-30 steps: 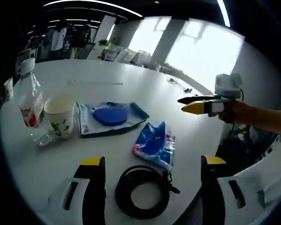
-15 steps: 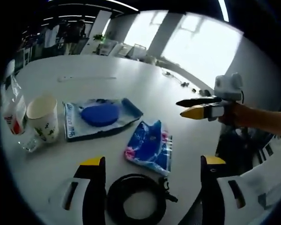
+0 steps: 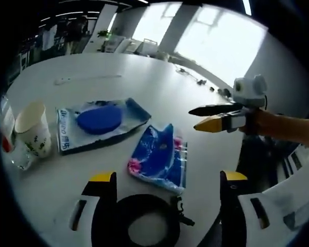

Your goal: Arrange the tabletop items into an orderly group along one side of the table until the central work area is clear of visible clutter.

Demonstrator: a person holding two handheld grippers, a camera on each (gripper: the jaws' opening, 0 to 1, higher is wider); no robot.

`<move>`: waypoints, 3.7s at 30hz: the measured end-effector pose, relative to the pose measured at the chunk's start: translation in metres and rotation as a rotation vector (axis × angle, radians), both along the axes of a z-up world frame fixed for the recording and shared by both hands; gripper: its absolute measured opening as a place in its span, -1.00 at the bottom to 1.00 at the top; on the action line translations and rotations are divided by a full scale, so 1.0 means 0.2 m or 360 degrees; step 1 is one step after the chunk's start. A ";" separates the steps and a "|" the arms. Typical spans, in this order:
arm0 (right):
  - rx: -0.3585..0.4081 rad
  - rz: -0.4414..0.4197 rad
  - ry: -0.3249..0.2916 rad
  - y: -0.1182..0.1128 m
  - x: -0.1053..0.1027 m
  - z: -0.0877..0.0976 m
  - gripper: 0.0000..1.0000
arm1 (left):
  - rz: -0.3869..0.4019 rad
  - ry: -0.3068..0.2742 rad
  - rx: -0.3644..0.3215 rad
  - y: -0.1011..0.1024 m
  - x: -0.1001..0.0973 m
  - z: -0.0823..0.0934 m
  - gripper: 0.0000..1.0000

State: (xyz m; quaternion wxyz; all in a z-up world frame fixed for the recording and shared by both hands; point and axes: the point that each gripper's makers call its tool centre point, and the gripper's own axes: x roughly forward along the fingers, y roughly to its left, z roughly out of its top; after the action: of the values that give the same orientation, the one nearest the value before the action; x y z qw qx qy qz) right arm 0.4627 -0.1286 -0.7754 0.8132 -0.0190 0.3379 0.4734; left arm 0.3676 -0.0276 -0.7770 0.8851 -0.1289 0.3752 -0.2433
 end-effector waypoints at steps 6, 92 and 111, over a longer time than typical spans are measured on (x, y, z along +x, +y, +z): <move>-0.0010 0.0053 0.0028 0.02 -0.01 -0.04 0.12 | 0.0030 0.0060 -0.0017 -0.01 0.02 -0.04 0.48; -0.0002 -0.0366 -0.0073 -0.26 -0.34 0.19 -1.00 | 0.0092 -0.0146 -0.0007 -0.14 -0.01 0.29 -1.00; 0.0032 -0.0412 -0.0073 -0.36 -0.14 0.24 -1.00 | 0.0158 -0.0214 -0.0048 -0.23 0.19 0.41 -1.00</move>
State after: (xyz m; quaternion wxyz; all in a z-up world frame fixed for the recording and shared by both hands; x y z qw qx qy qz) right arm 0.4338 -0.2002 -0.7269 0.8752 0.0219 0.3141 0.3672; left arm 0.4055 -0.0735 -0.6951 0.9172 -0.1440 0.3044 -0.2129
